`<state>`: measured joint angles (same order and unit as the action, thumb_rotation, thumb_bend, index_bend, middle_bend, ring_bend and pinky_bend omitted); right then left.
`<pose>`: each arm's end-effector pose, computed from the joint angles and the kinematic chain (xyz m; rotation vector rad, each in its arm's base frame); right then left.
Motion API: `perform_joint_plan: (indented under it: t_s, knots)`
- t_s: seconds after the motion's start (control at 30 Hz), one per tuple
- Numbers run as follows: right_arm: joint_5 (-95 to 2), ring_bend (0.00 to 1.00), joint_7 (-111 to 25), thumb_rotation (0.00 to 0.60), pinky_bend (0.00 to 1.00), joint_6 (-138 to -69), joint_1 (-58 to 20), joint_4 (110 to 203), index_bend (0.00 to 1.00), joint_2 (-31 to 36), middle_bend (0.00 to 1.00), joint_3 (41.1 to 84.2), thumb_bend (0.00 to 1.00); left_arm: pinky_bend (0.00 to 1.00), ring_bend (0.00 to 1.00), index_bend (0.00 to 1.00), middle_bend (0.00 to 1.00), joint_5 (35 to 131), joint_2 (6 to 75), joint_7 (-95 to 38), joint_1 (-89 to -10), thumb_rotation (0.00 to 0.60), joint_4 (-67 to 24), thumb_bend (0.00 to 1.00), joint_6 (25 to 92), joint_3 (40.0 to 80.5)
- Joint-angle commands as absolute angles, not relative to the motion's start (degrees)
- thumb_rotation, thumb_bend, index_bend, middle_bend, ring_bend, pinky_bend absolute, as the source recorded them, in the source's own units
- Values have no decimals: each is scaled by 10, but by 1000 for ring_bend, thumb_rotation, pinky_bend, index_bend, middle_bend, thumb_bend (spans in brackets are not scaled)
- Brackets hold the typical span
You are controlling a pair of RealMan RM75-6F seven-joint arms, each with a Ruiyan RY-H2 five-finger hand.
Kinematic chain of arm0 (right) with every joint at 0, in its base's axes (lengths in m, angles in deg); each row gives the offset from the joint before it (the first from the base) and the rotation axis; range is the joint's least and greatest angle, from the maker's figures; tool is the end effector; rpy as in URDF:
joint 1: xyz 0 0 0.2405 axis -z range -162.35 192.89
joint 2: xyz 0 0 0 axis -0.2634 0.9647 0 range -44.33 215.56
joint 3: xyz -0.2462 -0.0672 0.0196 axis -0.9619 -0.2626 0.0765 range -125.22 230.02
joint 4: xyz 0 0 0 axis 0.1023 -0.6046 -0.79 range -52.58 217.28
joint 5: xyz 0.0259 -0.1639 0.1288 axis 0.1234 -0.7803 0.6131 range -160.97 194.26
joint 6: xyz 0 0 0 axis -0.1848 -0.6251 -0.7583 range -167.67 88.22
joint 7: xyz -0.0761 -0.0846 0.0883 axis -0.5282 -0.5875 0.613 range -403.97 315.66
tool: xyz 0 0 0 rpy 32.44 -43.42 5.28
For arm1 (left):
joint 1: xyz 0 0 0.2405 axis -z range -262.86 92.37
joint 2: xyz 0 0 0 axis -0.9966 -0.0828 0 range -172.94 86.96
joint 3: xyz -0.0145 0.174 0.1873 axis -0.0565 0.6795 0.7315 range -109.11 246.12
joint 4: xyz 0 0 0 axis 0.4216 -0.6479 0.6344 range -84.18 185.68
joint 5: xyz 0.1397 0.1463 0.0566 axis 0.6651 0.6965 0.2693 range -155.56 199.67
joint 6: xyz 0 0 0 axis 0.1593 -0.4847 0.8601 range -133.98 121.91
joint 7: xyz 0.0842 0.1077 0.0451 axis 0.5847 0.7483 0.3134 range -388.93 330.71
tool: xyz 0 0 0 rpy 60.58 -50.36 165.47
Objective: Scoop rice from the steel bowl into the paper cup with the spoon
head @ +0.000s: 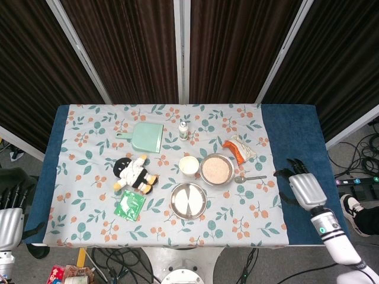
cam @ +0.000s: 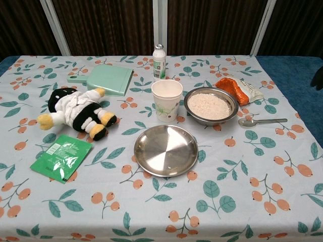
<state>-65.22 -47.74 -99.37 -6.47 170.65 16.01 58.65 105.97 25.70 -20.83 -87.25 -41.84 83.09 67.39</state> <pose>-0.2752 -0.2745 0.0884 1.7366 -0.9825 0.8025 -0.3251 0.1359 0.1400 -1.2907 -0.9184 -0.7667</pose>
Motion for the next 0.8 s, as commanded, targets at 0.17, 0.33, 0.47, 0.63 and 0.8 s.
perform_joint_plan:
  t_s: [0.17,0.33,0.47,0.63,0.8]
  knots:
    - [-609,70,-551,600,58,-935,-128,1591,418,46,367,596,215,43,60,176,122,1052,256,-208,-867,600,-419,70,820,670]
    - [-612,82,-563,600,62,-939,-142,1530,473,-2,369,594,216,43,60,177,122,1048,257,-210,-864,600,-416,71,815,670]
    - [-605,98,-566,600,68,-936,-152,1491,476,-32,386,595,216,43,60,177,122,1047,260,-211,-862,600,-413,71,811,669]
    - [-602,122,-570,600,70,-930,-160,1458,481,-55,420,592,217,43,60,177,122,1044,262,-214,-860,600,-408,70,808,668]
    - [-598,124,-568,600,70,-925,-164,1440,479,-71,429,589,217,43,60,178,122,1043,264,-216,-859,600,-405,70,805,668]
